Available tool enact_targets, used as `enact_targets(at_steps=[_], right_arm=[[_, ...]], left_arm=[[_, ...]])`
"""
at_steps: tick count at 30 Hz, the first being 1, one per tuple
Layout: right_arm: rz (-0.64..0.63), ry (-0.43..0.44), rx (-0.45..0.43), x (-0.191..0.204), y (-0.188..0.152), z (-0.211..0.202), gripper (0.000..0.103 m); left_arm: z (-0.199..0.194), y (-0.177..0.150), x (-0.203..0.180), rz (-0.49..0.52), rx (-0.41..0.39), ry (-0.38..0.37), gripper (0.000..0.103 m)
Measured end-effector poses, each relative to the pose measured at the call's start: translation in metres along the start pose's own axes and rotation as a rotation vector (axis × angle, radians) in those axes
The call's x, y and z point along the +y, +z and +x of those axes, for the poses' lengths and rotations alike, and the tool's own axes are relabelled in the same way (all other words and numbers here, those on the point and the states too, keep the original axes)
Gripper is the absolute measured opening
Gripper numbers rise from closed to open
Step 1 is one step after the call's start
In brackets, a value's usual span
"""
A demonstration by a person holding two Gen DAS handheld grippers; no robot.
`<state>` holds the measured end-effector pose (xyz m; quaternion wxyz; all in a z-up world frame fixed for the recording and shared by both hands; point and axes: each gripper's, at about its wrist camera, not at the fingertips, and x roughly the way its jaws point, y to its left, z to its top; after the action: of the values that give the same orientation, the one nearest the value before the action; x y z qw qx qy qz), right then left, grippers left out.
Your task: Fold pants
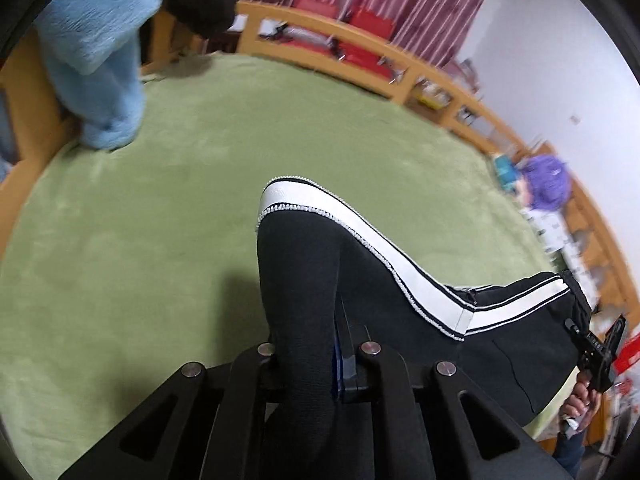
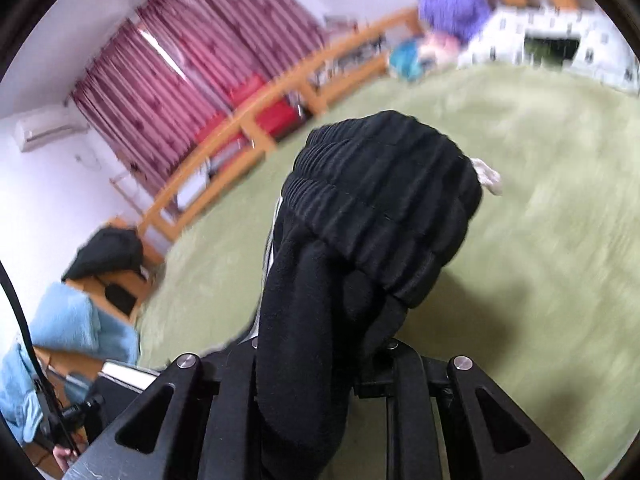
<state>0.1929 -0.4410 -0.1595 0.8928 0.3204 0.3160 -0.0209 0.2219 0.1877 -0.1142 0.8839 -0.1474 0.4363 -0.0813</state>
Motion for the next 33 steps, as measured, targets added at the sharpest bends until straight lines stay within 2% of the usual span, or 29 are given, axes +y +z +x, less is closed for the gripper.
enact_targets(at_steps=[2,3,4,6,7,8,10,12,14,17,19,20,22,23,25,29,31,33], right_arm=[[0.022,-0.022,0.101,-0.010,-0.016,0.027,0.026],[0.041,-0.067,0.141,-0.019,-0.024,0.037,0.032],[0.067,-0.093,0.163,-0.029,-0.030,0.040,0.037],[0.132,-0.076,0.212,-0.049,-0.038,0.039,0.039],[0.149,-0.064,0.223,-0.055,-0.041,0.033,0.040],[0.149,-0.072,0.218,-0.059,-0.043,0.023,0.041],[0.096,-0.121,0.200,-0.054,-0.046,0.003,0.043],[0.007,-0.173,0.173,-0.036,-0.047,-0.020,0.043],[-0.081,-0.188,0.135,-0.013,-0.052,-0.038,0.043],[-0.233,-0.135,0.129,0.041,-0.069,-0.046,0.046],[-0.289,-0.053,0.152,0.076,-0.086,-0.041,0.046],[-0.301,-0.026,0.167,0.088,-0.093,-0.036,0.046],[-0.334,0.061,0.228,0.123,-0.115,-0.019,0.046],[-0.353,0.098,0.261,0.138,-0.128,-0.011,0.046],[-0.401,0.163,0.308,0.165,-0.151,0.003,0.046],[-0.448,0.271,0.390,0.205,-0.187,0.023,0.046],[-0.467,0.291,0.432,0.216,-0.202,0.036,0.051],[-0.486,0.272,0.451,0.219,-0.217,0.048,0.051]], left_arm=[[0.027,-0.012,0.016,-0.014,0.091,0.052,0.017],[0.036,-0.017,0.019,-0.018,0.116,0.078,0.020],[0.048,-0.024,0.026,-0.020,0.148,0.130,0.027],[0.058,-0.037,0.033,-0.016,0.177,0.157,0.033],[0.054,-0.040,0.040,-0.022,0.178,0.148,0.038],[0.051,-0.043,0.040,-0.024,0.177,0.147,0.048],[0.037,-0.049,0.037,0.005,0.155,0.215,0.061],[0.018,-0.057,0.034,0.046,0.111,0.264,0.062],[-0.002,-0.064,0.029,0.045,0.073,0.230,0.064],[-0.019,-0.078,0.015,0.058,0.040,0.128,0.070],[-0.015,-0.094,0.006,0.083,0.045,0.143,0.071],[-0.007,-0.106,0.006,0.082,0.071,0.161,0.071],[0.016,-0.128,0.008,0.075,0.173,0.162,0.072],[0.025,-0.140,0.006,0.089,0.192,0.179,0.073],[0.017,-0.152,0.000,0.117,0.138,0.193,0.073],[-0.006,-0.152,0.007,0.057,0.140,0.130,0.073],[-0.015,-0.152,0.014,0.020,0.133,0.114,0.073],[-0.020,-0.155,0.018,0.009,0.124,0.115,0.073]])
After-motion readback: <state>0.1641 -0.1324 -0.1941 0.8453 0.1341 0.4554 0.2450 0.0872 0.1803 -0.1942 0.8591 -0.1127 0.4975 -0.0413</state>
